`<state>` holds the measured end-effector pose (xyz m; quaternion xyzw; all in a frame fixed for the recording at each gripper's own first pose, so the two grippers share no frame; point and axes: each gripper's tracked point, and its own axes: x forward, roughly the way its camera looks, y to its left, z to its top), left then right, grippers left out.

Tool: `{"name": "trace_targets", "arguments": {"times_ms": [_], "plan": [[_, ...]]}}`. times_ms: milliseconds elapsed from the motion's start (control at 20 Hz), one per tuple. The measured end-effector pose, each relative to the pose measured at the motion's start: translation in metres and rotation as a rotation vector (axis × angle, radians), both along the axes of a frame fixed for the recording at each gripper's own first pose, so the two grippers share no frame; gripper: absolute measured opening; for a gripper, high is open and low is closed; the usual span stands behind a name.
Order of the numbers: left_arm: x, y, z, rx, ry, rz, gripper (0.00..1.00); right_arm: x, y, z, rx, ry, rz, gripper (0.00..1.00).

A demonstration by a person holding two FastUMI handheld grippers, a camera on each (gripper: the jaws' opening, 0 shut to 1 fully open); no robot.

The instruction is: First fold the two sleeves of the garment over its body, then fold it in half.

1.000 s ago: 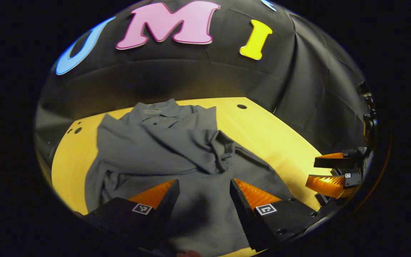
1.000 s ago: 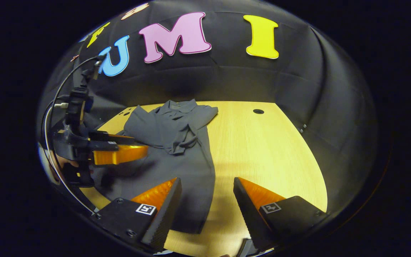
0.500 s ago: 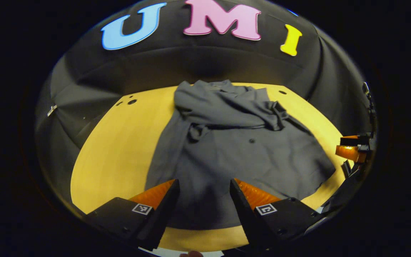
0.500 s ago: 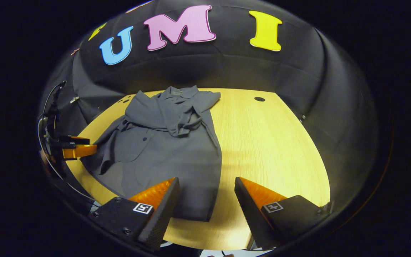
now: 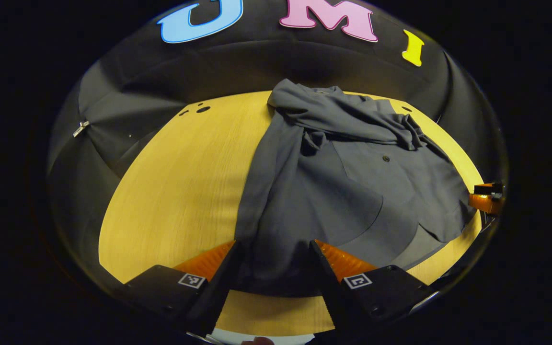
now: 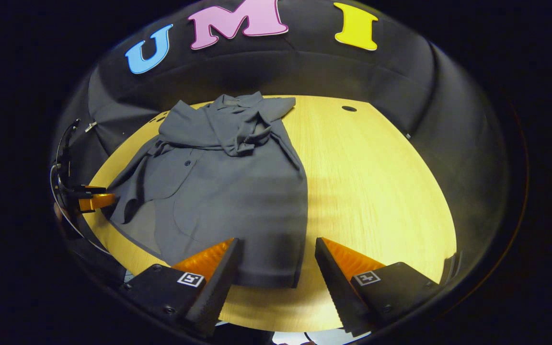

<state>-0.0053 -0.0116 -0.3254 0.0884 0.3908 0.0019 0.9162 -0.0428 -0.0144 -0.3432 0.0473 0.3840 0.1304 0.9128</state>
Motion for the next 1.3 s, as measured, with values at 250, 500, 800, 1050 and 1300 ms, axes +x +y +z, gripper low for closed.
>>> {"name": "trace_targets", "arguments": {"times_ms": [250, 500, 800, 1050, 1300], "plan": [[0.002, 0.0, -0.006, -0.034, 0.003, -0.011, 0.92, 0.003, 0.009, -0.012, -0.042, 0.02, 0.036, 0.98], [0.007, -0.021, -0.008, -0.081, -0.007, -0.067, 0.73, 0.001, 0.02, -0.012, -0.029, 0.03, 0.06, 0.95], [-0.001, -0.03, -0.008, -0.121, 0.057, -0.068, 0.06, 0.001, 0.041, -0.011, -0.034, 0.044, 0.152, 0.05], [-0.019, -0.028, -0.009, -0.138, 0.098, -0.113, 0.06, -0.01, 0.029, -0.006, -0.032, 0.065, 0.185, 0.06], [-0.023, -0.029, -0.004, -0.167, 0.162, -0.125, 0.06, 0.001, 0.027, 0.009, 0.023, 0.085, 0.197, 0.05]]}}
